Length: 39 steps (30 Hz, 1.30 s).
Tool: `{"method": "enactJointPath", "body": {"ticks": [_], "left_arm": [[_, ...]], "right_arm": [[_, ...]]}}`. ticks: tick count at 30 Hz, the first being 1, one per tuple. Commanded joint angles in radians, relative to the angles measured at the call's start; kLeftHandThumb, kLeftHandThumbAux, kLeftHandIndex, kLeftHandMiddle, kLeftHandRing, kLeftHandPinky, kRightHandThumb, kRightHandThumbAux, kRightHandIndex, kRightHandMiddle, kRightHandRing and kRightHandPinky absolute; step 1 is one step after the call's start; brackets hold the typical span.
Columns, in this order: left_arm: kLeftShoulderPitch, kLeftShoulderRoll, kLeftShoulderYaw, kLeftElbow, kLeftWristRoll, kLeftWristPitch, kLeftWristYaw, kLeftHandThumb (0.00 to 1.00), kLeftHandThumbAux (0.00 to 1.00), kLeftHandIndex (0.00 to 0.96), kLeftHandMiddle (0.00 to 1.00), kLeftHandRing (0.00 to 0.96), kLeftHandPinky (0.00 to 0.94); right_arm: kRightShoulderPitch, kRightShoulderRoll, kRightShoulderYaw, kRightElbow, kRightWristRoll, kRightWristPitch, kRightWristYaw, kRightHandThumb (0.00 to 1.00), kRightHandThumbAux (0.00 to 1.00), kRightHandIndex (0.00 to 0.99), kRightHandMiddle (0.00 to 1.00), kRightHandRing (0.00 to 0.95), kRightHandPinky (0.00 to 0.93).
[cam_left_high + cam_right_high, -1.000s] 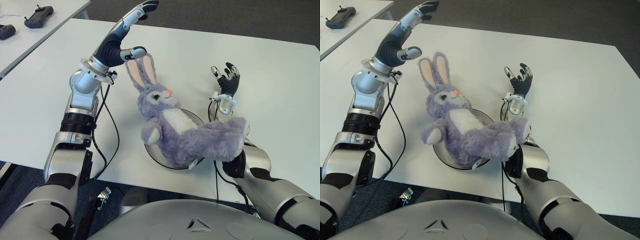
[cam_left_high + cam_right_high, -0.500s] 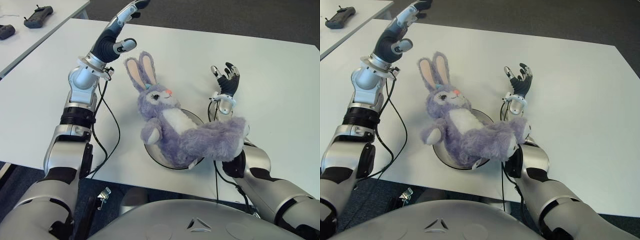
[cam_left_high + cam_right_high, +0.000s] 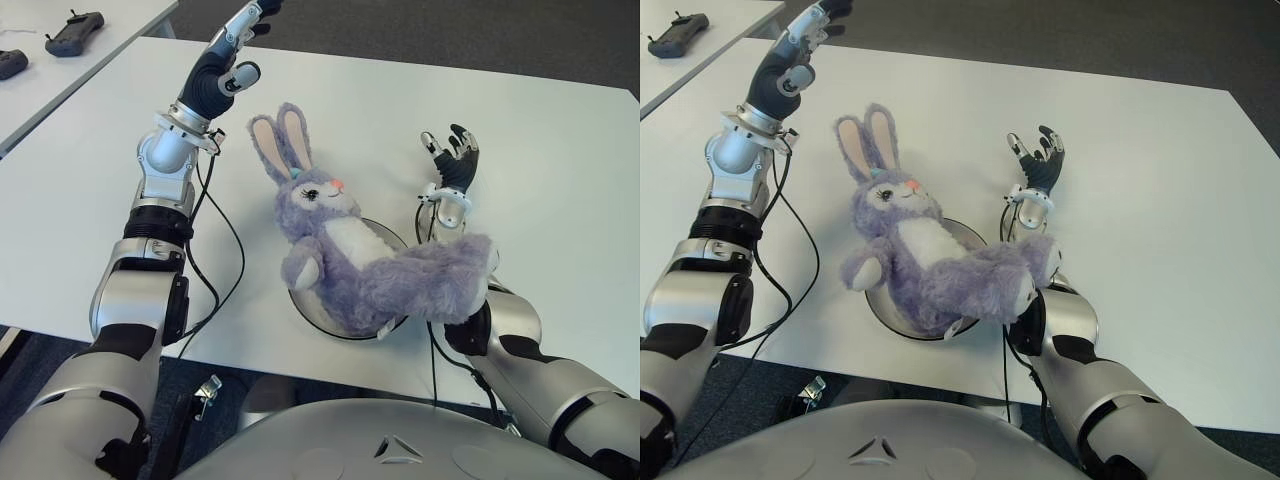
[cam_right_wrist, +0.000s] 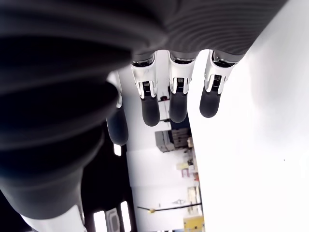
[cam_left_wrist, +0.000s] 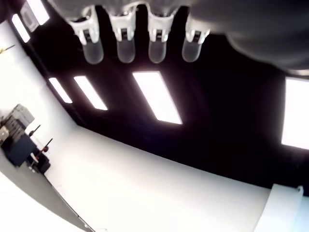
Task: Put the doll into the plate.
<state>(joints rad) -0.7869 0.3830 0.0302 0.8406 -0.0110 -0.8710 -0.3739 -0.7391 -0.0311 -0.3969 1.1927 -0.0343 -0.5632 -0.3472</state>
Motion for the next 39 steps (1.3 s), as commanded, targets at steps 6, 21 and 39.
{"method": "enactJointPath", "body": {"ticks": [6,21,39], "left_arm": [[-0.039,-0.070,0.046,0.133,-0.033,0.095,0.052,0.000,0.238,0.000,0.000,0.000,0.000],[-0.043,-0.132,0.065,0.236,-0.016,0.183,0.135,0.000,0.278,0.000,0.000,0.000,0.000],[-0.015,-0.173,0.103,0.311,-0.031,0.197,0.124,0.000,0.314,0.000,0.000,0.000,0.000]], "right_arm": [[0.285,0.080,-0.033,0.165,0.043,0.124,0.000,0.069,0.806,0.248,0.140,0.102,0.118],[0.288,0.078,-0.030,0.165,0.039,0.123,0.001,0.054,0.806,0.245,0.138,0.098,0.113],[0.290,0.075,-0.028,0.165,0.037,0.125,0.005,0.047,0.772,0.222,0.143,0.096,0.098]]}}
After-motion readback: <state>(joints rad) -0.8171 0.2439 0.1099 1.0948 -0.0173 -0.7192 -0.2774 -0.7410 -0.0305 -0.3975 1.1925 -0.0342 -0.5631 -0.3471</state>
